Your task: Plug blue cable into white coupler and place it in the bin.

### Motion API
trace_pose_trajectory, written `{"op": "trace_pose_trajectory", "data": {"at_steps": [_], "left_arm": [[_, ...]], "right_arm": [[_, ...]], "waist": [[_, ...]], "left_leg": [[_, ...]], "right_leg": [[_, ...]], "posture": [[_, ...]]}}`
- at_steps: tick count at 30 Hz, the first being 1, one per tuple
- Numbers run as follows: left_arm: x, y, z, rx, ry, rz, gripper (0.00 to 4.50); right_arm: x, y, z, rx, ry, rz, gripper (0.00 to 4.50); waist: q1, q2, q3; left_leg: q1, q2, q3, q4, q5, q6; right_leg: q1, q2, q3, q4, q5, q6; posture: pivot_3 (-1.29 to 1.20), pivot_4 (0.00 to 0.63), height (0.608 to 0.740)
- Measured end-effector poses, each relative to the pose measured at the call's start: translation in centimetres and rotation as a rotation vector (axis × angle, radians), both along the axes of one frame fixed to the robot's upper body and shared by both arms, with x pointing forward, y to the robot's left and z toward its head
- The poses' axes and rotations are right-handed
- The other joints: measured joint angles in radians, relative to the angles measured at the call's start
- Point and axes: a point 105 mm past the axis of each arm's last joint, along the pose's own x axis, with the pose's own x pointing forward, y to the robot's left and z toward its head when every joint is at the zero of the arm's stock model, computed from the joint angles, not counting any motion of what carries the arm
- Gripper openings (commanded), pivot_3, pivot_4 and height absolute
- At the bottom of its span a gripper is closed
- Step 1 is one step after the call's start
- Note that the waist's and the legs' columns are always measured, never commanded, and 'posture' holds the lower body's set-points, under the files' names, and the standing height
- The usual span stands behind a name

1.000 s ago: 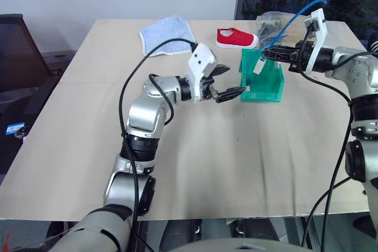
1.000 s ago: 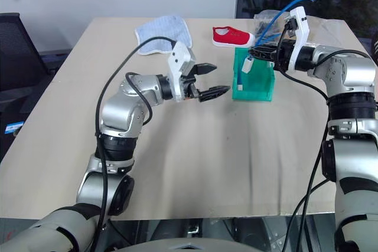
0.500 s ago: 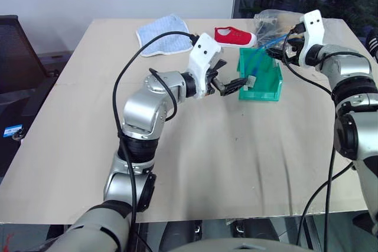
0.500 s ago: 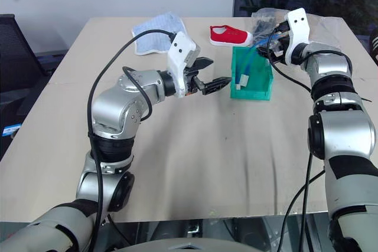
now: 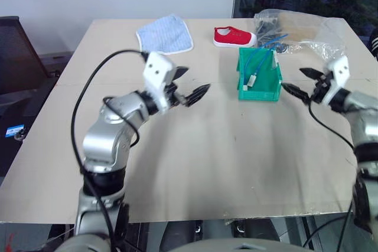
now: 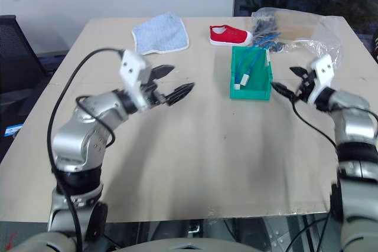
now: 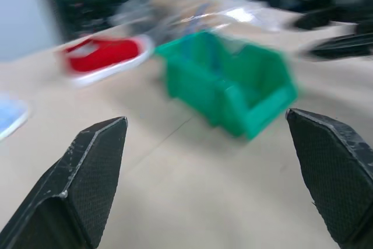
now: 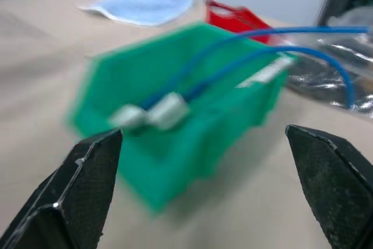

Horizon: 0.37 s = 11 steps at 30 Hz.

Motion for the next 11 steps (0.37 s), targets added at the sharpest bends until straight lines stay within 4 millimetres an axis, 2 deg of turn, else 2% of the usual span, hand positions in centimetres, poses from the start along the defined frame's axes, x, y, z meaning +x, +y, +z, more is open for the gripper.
{"op": "trace_pose_trajectory", "data": {"at_steps": [2, 4, 6, 9, 11], "left_arm": [[-1.1, 0.8, -1.7, 0.008, 0.034, 0.023, 4.5], [-2.7, 1.6, -3.9, 0.015, 0.087, 0.053, 4.5], [-3.9, 2.0, -5.5, 0.031, 0.128, 0.079, 4.5], [-6.1, 1.8, -7.8, 0.078, 0.175, 0.082, 4.5], [-6.9, 1.1, -8.7, 0.076, 0.197, 0.067, 4.5]], "right_arm": [[-2.1, -0.2, -0.6, -0.001, 0.019, 0.029, 4.42], [-4.6, -0.5, -3.1, -0.018, 0.106, 0.052, 4.42], [-6.3, -0.7, -5.5, -0.02, 0.187, 0.053, 4.42], [-8.5, -1.4, -8.3, -0.006, 0.292, 0.036, 4.42], [-9.3, -1.6, -9.2, -0.017, 0.314, 0.032, 4.42]], "waist": [[0.002, 0.0, 0.0], [0.006, -0.002, -0.001], [0.011, -0.002, -0.001], [0.015, -0.002, -0.001], [0.019, -0.002, -0.001]], "left_leg": [[0.0, 0.0, 0.0, 0.0, 0.0, 0.0], [0.001, 0.0, 0.0, 0.0, -0.001, 0.001], [0.001, -0.001, 0.0, 0.0, -0.003, 0.005], [0.002, -0.001, 0.001, 0.001, -0.004, 0.006], [0.003, -0.001, 0.001, 0.001, -0.004, 0.006]], "right_leg": [[0.001, -0.001, 0.0, -0.001, 0.0, 0.0], [0.002, -0.006, 0.001, -0.001, 0.0, -0.001], [0.002, -0.007, 0.001, -0.001, -0.001, -0.002], [0.002, -0.007, 0.003, -0.001, -0.002, -0.006], [0.002, -0.007, 0.003, -0.001, -0.002, -0.007]], "posture": [[0.0, 0.15, 0.74], [0.0, 0.15, 0.74], [0.0, 0.15, 0.74], [0.0, 0.15, 0.74], [0.0, 0.15, 0.74]]}}
